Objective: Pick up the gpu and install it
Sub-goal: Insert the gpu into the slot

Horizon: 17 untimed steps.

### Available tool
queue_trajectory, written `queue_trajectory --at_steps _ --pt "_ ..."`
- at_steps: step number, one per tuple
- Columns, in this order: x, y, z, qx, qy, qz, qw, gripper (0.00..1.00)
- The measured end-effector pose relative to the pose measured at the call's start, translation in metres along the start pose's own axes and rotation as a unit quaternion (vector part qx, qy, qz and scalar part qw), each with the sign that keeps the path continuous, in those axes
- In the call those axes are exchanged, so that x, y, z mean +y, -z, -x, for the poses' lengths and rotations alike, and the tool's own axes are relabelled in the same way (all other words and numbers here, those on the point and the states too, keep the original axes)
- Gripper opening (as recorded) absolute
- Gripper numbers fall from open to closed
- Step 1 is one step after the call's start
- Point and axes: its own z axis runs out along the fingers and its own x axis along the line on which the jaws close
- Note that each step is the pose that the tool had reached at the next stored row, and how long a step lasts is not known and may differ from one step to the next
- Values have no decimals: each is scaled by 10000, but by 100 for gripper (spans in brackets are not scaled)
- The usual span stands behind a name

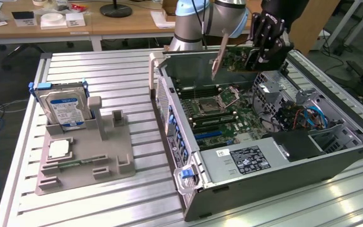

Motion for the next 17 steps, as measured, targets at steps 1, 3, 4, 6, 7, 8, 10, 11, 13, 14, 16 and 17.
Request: queue_trajectory --at_steps 1,3,4,6,7,8,10,11,13,14,16,17 --pt "0 -2 0 0 58 3 10000 28" --pt "0 -7 -2 -7 116 0 9999 28" --pt "0 -8 -2 -10 131 -8 9999 28" --pt "-1 -13 -2 -12 142 -24 9999 28" --pt "-1 -16 -3 -14 146 -29 9999 28" --pt "0 -18 -3 -14 152 -35 9999 28" --pt "0 -20 -3 -17 172 -40 9998 28" --pt "0 -20 -4 -22 175 -41 9998 28" --pt "0 -21 -4 -24 177 -40 9998 28" --pt "0 -21 -4 -24 177 -40 9998 28" --pt "0 -20 -4 -24 177 -42 9998 28" --pt "0 -20 -4 -23 177 -44 9998 28"
